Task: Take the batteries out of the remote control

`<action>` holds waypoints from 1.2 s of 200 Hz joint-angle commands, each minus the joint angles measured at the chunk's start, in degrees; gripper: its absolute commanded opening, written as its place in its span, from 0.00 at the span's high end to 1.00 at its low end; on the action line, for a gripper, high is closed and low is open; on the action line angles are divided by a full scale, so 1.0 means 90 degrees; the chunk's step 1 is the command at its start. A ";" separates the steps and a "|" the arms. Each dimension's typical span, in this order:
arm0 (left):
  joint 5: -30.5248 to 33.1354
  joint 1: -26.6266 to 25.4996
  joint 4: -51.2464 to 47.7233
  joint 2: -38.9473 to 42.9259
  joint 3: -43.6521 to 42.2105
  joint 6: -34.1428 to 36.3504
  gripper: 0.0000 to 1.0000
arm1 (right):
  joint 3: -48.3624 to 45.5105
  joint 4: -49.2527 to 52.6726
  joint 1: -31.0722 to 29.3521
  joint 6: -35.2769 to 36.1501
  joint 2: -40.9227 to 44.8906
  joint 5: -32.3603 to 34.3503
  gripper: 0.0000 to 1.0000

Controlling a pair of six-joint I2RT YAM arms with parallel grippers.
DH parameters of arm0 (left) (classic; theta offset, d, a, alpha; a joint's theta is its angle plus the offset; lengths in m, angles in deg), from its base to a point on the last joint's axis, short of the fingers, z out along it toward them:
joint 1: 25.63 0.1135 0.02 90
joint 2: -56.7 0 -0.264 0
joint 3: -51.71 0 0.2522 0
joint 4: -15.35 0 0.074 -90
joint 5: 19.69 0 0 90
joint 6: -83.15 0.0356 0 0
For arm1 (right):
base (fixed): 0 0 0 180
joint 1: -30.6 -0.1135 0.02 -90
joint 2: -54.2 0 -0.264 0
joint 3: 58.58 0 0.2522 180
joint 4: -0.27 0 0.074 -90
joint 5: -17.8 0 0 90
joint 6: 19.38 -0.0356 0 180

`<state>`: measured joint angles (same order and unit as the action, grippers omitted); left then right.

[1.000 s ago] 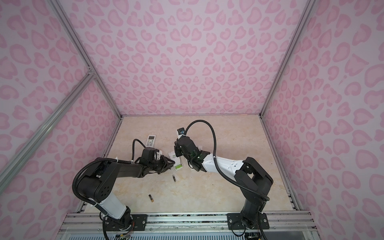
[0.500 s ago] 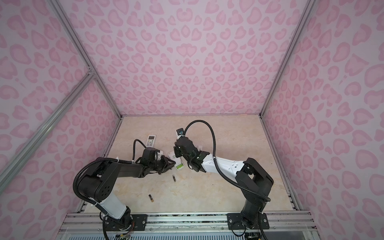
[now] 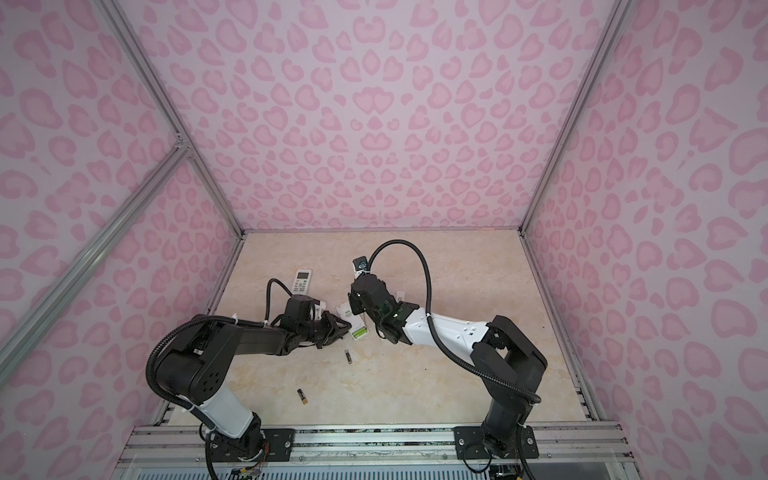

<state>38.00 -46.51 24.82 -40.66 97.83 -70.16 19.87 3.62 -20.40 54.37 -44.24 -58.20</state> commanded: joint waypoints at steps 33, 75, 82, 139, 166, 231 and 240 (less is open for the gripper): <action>0.0290 -0.0024 -0.0833 -0.0051 -0.0080 0.0013 0.71 | -0.0019 -0.0069 -0.0018 0.0030 -0.0130 0.0036 1.00; 0.0302 -0.0052 -0.0795 -0.0109 -0.0090 -0.0062 0.71 | 0.0015 0.0062 -0.0035 -0.0182 -0.0165 0.0056 1.00; 0.0309 -0.0068 -0.0784 -0.0113 -0.0090 -0.0078 0.71 | 0.0027 0.0096 -0.0045 -0.0245 -0.0173 0.0066 1.00; 0.0387 -0.0128 -0.0705 -0.0146 -0.0191 -0.0246 0.71 | 0.0001 0.0322 -0.0052 -0.1011 -0.0240 0.0306 1.00; 0.0378 -0.0170 -0.0701 -0.0184 -0.0221 -0.0295 0.72 | 0.0008 0.0345 -0.0086 -0.1097 -0.0252 0.0487 1.00; 0.0415 -0.0287 -0.0686 -0.0188 -0.0273 -0.0378 0.73 | -0.0054 0.0119 -0.0100 -0.1632 -0.0093 0.0618 1.00; 0.0413 -0.0287 -0.0686 -0.0196 -0.0280 -0.0379 0.73 | -0.0086 0.0078 -0.0081 -0.1728 -0.0055 0.0579 1.00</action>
<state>40.29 -48.59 29.84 -41.42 96.06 -73.05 19.91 4.93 -21.14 43.92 -45.31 -51.38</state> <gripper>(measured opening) 0.273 0.266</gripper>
